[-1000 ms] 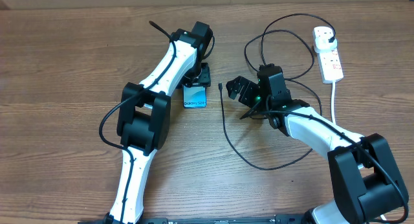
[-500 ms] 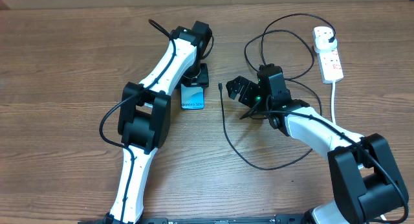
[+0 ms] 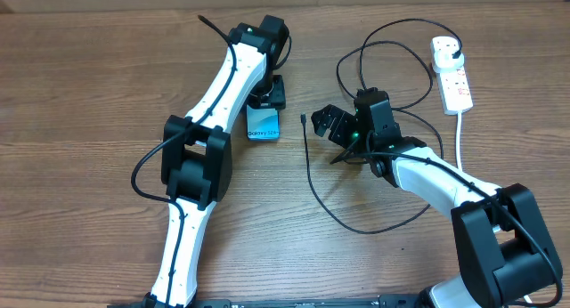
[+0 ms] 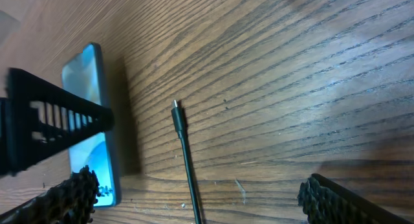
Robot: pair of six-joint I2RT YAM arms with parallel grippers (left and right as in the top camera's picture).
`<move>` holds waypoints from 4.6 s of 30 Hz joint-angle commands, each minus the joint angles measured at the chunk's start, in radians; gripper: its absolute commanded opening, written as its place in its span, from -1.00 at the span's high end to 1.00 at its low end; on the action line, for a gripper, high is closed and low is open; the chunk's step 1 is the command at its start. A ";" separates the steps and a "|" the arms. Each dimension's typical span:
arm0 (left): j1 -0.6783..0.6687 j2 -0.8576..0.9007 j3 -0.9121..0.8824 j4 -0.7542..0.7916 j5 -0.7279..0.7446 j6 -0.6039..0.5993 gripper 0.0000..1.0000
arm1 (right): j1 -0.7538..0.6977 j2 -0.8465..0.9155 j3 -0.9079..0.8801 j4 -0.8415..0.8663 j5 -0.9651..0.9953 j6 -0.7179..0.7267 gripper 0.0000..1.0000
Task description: Plug charger to phone and switch on socket
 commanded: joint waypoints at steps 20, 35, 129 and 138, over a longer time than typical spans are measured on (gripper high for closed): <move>0.006 0.005 0.133 -0.074 -0.015 0.006 0.92 | -0.003 -0.018 0.016 0.007 0.010 -0.001 -1.00; 0.127 0.005 0.133 -0.098 0.433 -0.072 0.91 | -0.003 -0.018 0.016 0.032 -0.039 -0.002 -0.99; 0.168 0.005 0.133 -0.273 0.661 -0.531 0.91 | 0.135 -0.048 0.090 0.124 -0.225 0.116 -0.69; 0.108 0.005 0.133 -0.275 0.661 -0.539 0.92 | 0.164 -0.047 0.090 0.111 -0.137 0.116 -0.58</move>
